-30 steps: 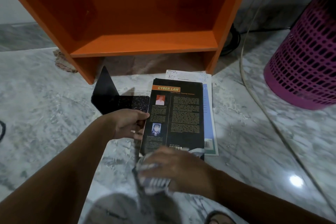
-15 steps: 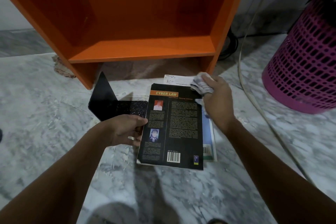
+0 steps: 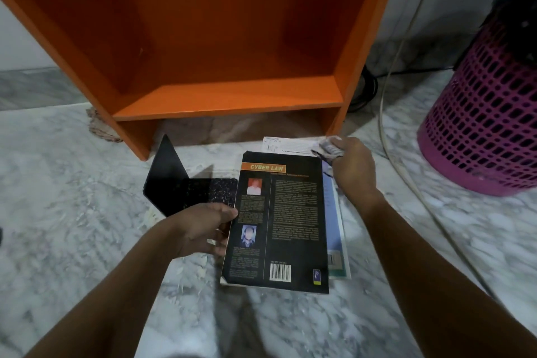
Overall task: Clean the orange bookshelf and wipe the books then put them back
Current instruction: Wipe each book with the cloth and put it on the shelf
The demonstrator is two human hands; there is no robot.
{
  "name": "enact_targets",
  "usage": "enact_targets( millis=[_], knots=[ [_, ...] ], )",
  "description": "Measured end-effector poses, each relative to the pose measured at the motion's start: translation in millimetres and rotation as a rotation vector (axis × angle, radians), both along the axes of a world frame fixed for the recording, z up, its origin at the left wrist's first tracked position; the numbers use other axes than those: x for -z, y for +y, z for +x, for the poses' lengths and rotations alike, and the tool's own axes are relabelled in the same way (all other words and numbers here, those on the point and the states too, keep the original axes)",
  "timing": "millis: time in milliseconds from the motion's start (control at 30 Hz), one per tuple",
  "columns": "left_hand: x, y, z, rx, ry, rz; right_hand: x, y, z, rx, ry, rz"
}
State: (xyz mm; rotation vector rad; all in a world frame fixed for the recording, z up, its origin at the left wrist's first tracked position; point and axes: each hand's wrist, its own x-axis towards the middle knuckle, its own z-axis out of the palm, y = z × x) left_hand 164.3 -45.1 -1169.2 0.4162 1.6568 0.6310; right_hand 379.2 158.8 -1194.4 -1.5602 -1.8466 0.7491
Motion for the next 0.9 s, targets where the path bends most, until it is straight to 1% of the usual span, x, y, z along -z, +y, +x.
enact_targets(
  millis=[100,167,233,267,367,400,433,467,500,600,633,667,733,800,833,900],
  knots=[
    [0,1,-1,0.000,-0.005,-0.001,-11,-6,-3,-0.070,0.111,0.077],
    [0,1,-1,-0.003,-0.001,-0.006,-22,-19,-21,-0.161,0.087,0.173],
    [0,1,0,-0.003,0.011,-0.010,-32,-38,-42,-0.261,-0.012,0.210],
    [0,1,1,-0.006,0.014,-0.009,-36,-49,-54,-0.344,-0.076,0.198],
    [-1,0,1,-0.023,0.016,0.000,-32,-72,-82,-0.670,-0.367,0.224],
    [-1,0,2,-0.028,0.020,0.002,-26,-73,-86,-0.733,-0.440,0.247],
    [-2,-1,2,-0.031,0.023,0.005,-22,-71,-86,-0.729,-0.468,0.269],
    [-2,-1,2,-0.031,0.027,0.008,-18,-65,-83,-0.661,-0.451,0.277],
    [-2,-1,3,-0.029,0.030,0.010,-13,-54,-79,-0.548,-0.419,0.258],
    [-3,-2,3,-0.022,0.038,0.013,-11,-11,-57,-0.188,-0.256,0.071],
    [-4,-2,3,-0.022,0.037,0.015,-14,1,-49,-0.127,-0.209,0.039],
    [-4,-2,3,-0.021,0.033,0.016,-16,10,-42,-0.103,-0.189,0.052],
    [-4,-2,2,-0.017,0.025,0.015,-20,8,-40,-0.126,-0.196,0.142],
    [-4,-1,1,-0.019,0.015,0.014,-28,-13,-51,-0.205,-0.206,0.167],
    [-4,-1,2,-0.020,0.013,0.012,-33,-27,-60,-0.288,-0.222,0.189],
    [-5,-1,3,-0.029,0.012,0.011,-37,-53,-78,-0.551,-0.312,0.252]
  ],
)
